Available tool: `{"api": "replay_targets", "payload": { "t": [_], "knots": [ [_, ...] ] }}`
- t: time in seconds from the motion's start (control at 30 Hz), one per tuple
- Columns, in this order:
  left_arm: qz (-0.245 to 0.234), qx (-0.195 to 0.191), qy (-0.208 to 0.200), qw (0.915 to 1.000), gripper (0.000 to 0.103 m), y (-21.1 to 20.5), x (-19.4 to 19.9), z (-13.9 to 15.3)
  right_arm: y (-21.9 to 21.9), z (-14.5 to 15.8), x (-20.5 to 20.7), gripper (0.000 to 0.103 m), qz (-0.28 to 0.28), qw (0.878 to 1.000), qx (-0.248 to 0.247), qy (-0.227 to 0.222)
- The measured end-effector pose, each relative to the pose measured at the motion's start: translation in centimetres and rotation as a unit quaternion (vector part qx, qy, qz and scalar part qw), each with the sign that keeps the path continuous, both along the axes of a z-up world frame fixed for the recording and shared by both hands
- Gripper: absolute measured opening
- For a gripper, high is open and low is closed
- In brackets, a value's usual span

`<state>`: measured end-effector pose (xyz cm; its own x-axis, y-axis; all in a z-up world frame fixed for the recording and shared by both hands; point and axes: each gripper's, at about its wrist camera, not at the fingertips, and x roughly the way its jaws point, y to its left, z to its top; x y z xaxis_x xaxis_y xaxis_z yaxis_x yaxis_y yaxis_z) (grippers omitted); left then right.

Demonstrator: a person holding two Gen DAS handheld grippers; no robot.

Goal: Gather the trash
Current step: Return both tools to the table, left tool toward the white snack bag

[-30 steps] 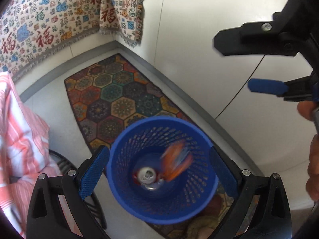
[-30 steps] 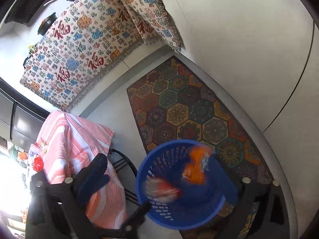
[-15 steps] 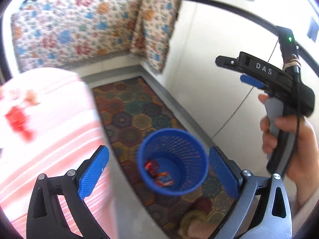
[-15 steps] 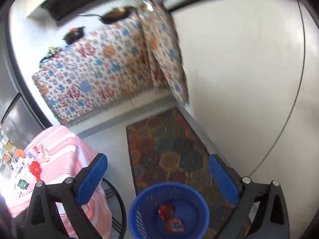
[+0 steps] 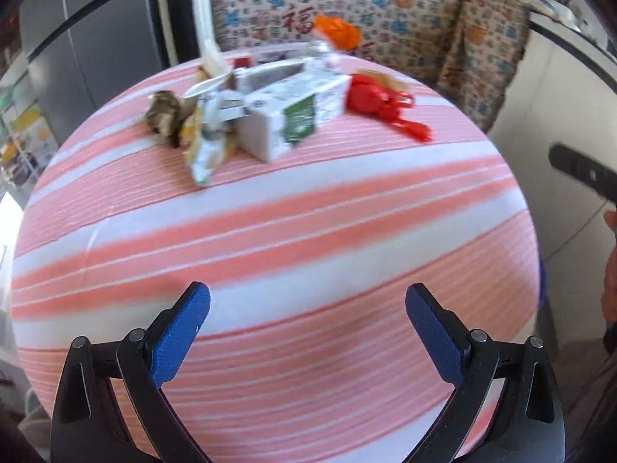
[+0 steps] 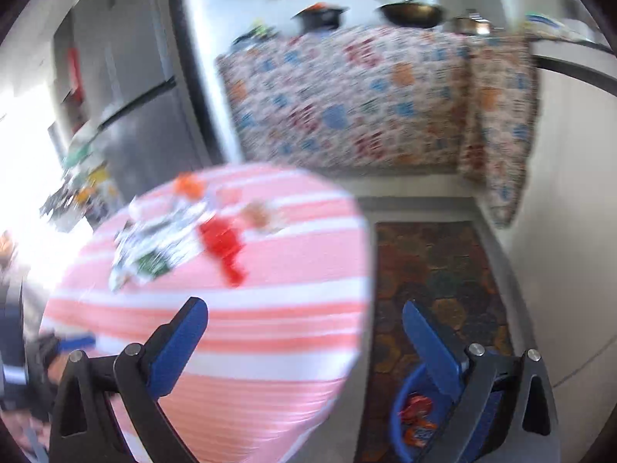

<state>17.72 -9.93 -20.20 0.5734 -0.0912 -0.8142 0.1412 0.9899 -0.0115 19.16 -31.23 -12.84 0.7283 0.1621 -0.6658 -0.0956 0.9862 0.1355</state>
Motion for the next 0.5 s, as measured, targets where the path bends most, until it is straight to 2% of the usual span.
{"api": "replay_targets", "payload": {
  "t": [0.17,0.33,0.5],
  "knots": [
    [0.029,0.004,0.007,0.9996,0.101,4.6,2.3,-1.2,7.0,-3.4,0.8,0.103,0.066,0.996,-0.026,0.056],
    [0.031,0.013,0.002,0.9994,0.103,6.7,4.0,-1.8,9.1,-5.2,2.1,0.103,0.068,0.992,-0.061,0.088],
    [0.013,0.013,0.002,0.9998,0.103,7.1,4.7,-1.8,10.3,-6.4,2.5,0.103,0.07,0.99,-0.065,0.107]
  ]
}}
